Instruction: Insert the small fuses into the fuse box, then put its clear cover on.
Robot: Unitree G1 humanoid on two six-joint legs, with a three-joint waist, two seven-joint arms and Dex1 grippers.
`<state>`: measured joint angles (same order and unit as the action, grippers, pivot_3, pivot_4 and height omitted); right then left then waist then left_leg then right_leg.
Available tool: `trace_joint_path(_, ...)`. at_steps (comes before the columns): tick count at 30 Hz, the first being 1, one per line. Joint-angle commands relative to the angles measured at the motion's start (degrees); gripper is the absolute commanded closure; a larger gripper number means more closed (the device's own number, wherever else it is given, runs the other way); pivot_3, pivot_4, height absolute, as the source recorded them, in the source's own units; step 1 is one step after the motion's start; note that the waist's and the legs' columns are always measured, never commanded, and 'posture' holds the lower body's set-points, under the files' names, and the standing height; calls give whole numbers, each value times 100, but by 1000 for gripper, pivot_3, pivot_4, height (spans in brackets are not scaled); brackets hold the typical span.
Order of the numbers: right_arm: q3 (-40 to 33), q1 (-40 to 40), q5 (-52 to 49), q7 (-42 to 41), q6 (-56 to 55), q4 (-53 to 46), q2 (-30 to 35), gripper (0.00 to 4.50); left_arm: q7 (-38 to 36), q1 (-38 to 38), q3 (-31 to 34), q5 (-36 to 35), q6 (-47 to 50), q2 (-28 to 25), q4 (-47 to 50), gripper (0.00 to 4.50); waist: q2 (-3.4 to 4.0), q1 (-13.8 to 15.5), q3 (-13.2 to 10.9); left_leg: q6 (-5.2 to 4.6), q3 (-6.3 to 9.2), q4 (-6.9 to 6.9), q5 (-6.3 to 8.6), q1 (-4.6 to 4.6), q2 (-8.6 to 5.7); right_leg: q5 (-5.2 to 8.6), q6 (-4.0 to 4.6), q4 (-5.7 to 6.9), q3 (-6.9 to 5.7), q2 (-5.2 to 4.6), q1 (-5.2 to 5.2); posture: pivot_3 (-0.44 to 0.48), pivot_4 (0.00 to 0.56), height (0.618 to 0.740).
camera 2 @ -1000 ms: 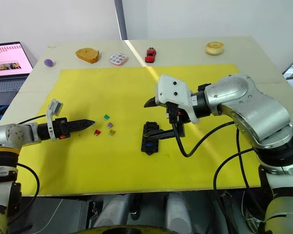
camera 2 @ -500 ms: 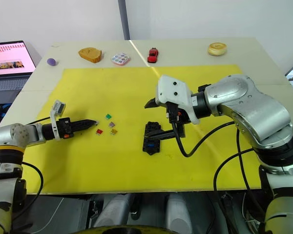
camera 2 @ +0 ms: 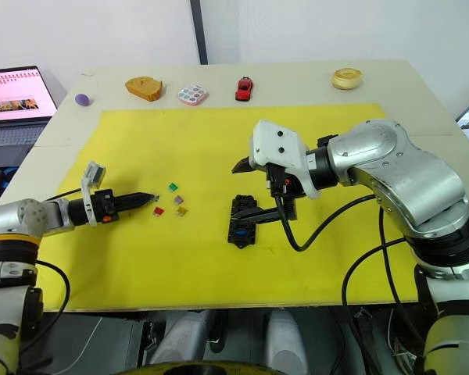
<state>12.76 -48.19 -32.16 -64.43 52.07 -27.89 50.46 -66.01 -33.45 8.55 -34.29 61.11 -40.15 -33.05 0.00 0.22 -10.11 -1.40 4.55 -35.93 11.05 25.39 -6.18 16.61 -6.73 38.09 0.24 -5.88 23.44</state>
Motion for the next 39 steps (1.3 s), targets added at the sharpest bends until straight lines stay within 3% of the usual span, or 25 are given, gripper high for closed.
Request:
trace_joint_path(1,-68,-100,43,2,-79,-64,30,0,120,126,-89,173,-18,9,-141,4466,0,1,0,0,0,0,0,0,0,0,0,0,0,0,0,0,150,740)
trace_joint_path(6,-81,-90,49,-28,-84,-49,28,0,124,75,25,98,-35,-37,-59,4466,0,3,0,0,0,0,0,0,0,0,0,0,0,0,1,0,150,740)
trace_joint_path(9,-206,-48,-105,5,19,-29,-36,0,-38,368,250,92,-998,-80,693,4466,0,-3,0,0,0,1,0,1,0,0,0,-1,0,0,0,0,150,740)
trace_joint_path(17,-616,-248,-848,311,964,339,-325,0,-60,196,921,-982,-654,-108,2409,4466,-10,33,-6,1,1,-2,0,9,0,0,1,-6,0,-1,0,0,150,740)
trace_joint_path(23,-1416,-1123,-1979,962,2469,1135,-1056,0,47,-124,674,-1805,-342,106,4046,4466,-11,7,-6,2,1,1,-1,11,1,0,1,-4,0,0,-6,0,150,740)
trace_joint_path(31,-1853,-1545,-2548,1689,3354,1655,-1691,0,324,-342,538,-2399,-126,314,4493,4466,-10,-25,-6,3,1,4,-3,8,1,0,1,-1,0,3,-5,0,150,740)
trace_joint_path(35,-1876,-1573,-2640,1900,3431,1644,-1845,1207,399,-373,446,-2511,-135,322,4626,4500,-11,-42,-6,3,1,3,-3,8,0,0,1,-2,0,3,-7,0,150,740)
trace_joint_path(39,-1925,-1566,-2732,2042,3399,1648,-1949,1207,479,-404,384,-2568,-166,321,4627,4500,-10,-80,-6,3,1,4,-3,8,0,0,1,-2,-1,3,-7,0,150,740)
